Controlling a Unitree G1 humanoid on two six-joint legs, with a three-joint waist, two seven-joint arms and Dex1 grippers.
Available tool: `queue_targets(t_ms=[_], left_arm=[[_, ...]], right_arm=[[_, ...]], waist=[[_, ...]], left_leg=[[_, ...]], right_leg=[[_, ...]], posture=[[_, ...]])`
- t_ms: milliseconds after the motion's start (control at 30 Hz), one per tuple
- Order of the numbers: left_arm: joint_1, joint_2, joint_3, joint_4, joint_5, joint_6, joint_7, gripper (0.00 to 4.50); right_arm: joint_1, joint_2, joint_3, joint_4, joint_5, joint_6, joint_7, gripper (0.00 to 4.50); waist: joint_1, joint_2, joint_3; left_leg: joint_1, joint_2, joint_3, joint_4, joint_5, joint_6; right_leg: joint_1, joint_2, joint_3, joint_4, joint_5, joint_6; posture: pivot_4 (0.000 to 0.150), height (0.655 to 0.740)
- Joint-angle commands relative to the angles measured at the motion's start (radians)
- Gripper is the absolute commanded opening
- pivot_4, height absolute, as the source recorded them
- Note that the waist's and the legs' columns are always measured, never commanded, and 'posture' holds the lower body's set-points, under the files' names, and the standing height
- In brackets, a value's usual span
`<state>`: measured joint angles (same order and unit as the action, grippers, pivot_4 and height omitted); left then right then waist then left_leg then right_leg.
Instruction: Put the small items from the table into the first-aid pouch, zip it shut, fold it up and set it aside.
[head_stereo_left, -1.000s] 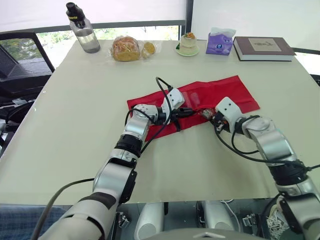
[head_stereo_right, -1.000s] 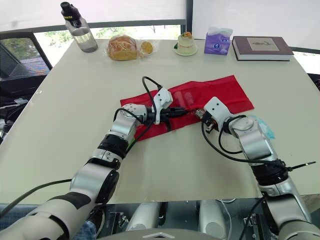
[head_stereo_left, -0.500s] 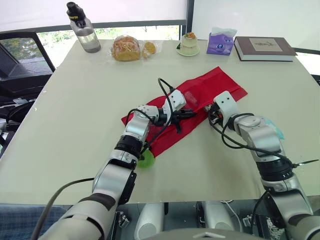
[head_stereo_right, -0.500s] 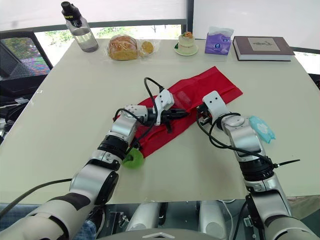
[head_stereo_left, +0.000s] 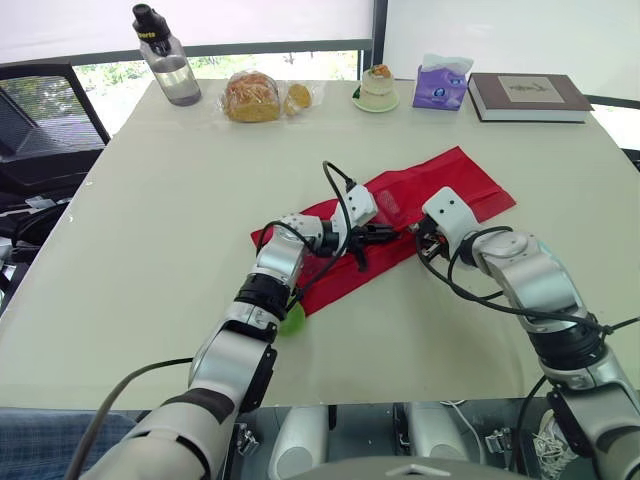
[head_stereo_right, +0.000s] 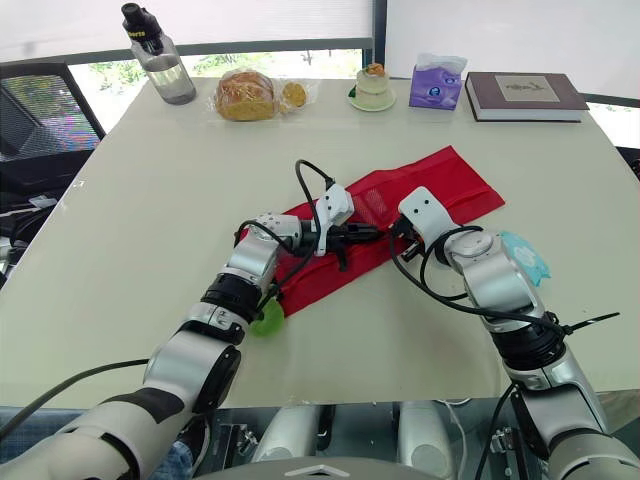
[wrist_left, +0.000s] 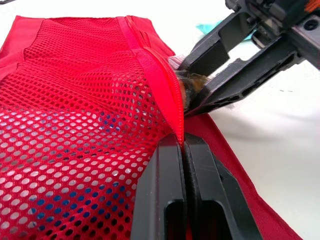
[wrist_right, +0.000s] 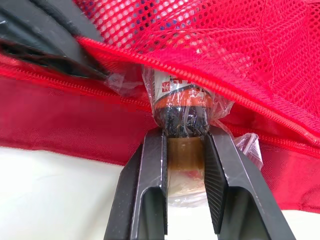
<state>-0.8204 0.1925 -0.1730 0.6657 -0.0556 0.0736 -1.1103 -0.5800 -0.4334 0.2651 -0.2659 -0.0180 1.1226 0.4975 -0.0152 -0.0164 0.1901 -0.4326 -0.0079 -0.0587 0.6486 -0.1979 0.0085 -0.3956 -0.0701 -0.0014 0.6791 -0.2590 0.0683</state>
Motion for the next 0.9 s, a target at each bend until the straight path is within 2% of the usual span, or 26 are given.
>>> queue_targets(t_ms=[33, 233, 300, 333, 367, 433, 467, 767, 900], left_arm=[[0.009, -0.012, -0.03, -0.06, -0.019, 0.004, -0.04, 0.0], [0.023, -0.015, -0.055, -0.083, -0.016, 0.004, -0.051, 0.0], [0.025, -0.016, -0.059, -0.082, -0.015, 0.003, -0.049, 0.0], [0.024, -0.014, -0.058, -0.08, -0.015, 0.002, -0.049, 0.0], [0.021, -0.013, -0.058, -0.076, -0.015, 0.001, -0.049, 0.0], [0.014, -0.007, -0.052, -0.065, -0.016, -0.001, -0.048, 0.0], [0.008, -0.004, -0.047, -0.056, -0.017, -0.002, -0.047, 0.0], [-0.044, 0.016, 0.003, 0.016, -0.055, 0.006, -0.061, 0.0], [-0.067, 0.026, 0.009, 0.057, -0.062, 0.002, -0.089, 0.0]], right_arm=[[-0.029, 0.035, -0.043, 0.0, -0.003, -0.008, -0.056, 0.44], [-0.024, 0.1, -0.088, 0.03, -0.005, -0.053, -0.135, 0.44], [-0.004, 0.107, -0.093, 0.009, 0.005, -0.056, -0.135, 1.49], [0.01, 0.107, -0.095, -0.008, 0.009, -0.054, -0.133, 1.68], [0.023, 0.104, -0.098, -0.025, 0.012, -0.054, -0.13, 2.31], [0.049, 0.102, -0.119, -0.059, 0.027, -0.047, -0.127, 2.92], [0.064, 0.097, -0.133, -0.079, 0.036, -0.045, -0.123, 3.42], [0.213, 0.001, -0.241, -0.284, 0.144, -0.002, -0.052, 3.42], [0.266, -0.039, -0.274, -0.318, 0.177, -0.016, -0.034, 3.42]], waist=[[0.0, 0.0, 0.0], [0.001, 0.0, 0.0], [0.0, 0.0, 0.0], [0.002, 0.0, 0.0], [0.002, 0.0, 0.0], [0.002, 0.0, 0.0], [0.001, 0.0, 0.0], [0.0, 0.0, 0.0], [-0.001, 0.0, 0.0]], left_leg=[[0.0, 0.0, 0.0, 0.0, 0.0, 0.0], [0.0, 0.0, 0.0, 0.0, 0.0, 0.0], [0.0, 0.0, 0.0, 0.0, 0.0, 0.0], [0.0, 0.0, 0.0, 0.0, 0.0, 0.0], [0.0, 0.0, 0.0, -0.001, 0.0, 0.0], [0.0, 0.0, 0.0, -0.001, 0.0, 0.0], [0.0, 0.0, 0.0, -0.001, 0.0, 0.0], [0.0, 0.0, 0.0, -0.001, 0.0, 0.0], [0.0, 0.0, 0.0, -0.001, 0.0, 0.0]], right_leg=[[0.0, 0.0, 0.0, 0.0, 0.0, 0.0], [0.0, 0.0, 0.0, 0.0, 0.0, 0.0], [0.0, 0.0, 0.0, 0.0, 0.0, 0.0], [0.0, 0.0, 0.0, 0.0, 0.0, 0.0], [0.0, 0.0, 0.0, 0.0, 0.0, 0.0], [0.0, 0.0, 0.0, 0.0, 0.0, 0.0], [0.0, 0.0, 0.0, -0.001, 0.0, 0.0], [0.0, 0.0, 0.0, 0.0, 0.0, 0.0], [0.0, 0.0, 0.0, 0.0, 0.0, 0.0]], posture=[[0.15, 0.7332], [0.15, 0.7332], [0.15, 0.7332], [0.15, 0.7332], [0.15, 0.7332], [0.15, 0.7332], [0.15, 0.7332], [0.15, 0.7332], [0.15, 0.7332]])
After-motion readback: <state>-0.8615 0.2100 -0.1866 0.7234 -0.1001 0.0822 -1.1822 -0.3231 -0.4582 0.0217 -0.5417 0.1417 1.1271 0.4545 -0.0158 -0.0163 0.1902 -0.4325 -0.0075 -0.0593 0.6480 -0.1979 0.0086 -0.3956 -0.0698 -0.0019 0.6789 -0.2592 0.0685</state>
